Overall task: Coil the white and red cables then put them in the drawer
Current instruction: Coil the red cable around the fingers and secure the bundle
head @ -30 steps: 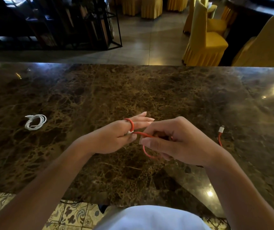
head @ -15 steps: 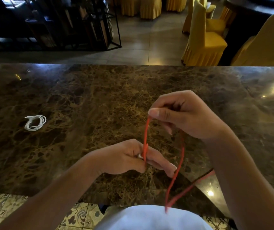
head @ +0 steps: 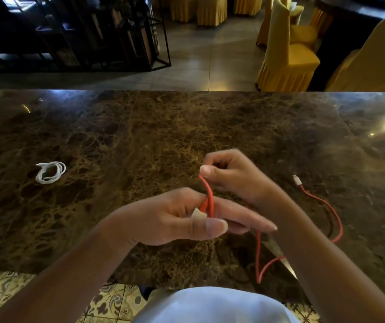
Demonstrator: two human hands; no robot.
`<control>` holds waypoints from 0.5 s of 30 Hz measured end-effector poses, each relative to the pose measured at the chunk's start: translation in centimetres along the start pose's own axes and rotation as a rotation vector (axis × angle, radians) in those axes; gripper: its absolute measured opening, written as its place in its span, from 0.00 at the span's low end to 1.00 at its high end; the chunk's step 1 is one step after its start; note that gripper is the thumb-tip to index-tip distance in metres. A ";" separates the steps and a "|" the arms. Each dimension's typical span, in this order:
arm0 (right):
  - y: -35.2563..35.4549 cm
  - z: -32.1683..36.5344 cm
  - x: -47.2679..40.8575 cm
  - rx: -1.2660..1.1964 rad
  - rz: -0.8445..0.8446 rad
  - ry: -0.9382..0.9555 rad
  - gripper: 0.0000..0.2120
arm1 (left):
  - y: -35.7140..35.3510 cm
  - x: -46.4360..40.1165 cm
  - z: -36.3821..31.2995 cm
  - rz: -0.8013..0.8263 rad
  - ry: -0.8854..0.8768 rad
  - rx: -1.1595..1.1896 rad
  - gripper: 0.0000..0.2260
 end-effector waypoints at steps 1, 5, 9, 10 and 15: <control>-1.2 -1.1 0.5 -0.022 0.043 -0.061 0.13 | 0.2 -0.2 0.2 0.005 0.013 -0.003 0.28; -5.5 -5.1 2.8 -0.098 0.068 -0.309 0.27 | 2.2 -1.1 -0.8 -0.122 -0.038 0.398 0.32; -8.5 -5.5 3.4 -0.342 0.140 -0.354 0.26 | 4.7 -0.9 -0.2 -0.206 -0.053 0.600 0.33; -8.5 -5.4 3.5 -0.363 0.136 -0.366 0.25 | 5.1 -0.9 0.0 -0.228 -0.066 0.561 0.31; -7.2 -5.8 3.9 -0.396 0.121 -0.464 0.18 | 8.2 -0.9 2.1 -0.499 -0.077 0.221 0.23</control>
Point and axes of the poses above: each hand's wrist, its own x-axis away from the middle knuckle, its own y-axis out of the back of the hand, z = x × y, the point moved 10 cm from there along -x, towards the middle knuckle, and after that the axes turned 13 degrees about -z, right-handed, at the moved point
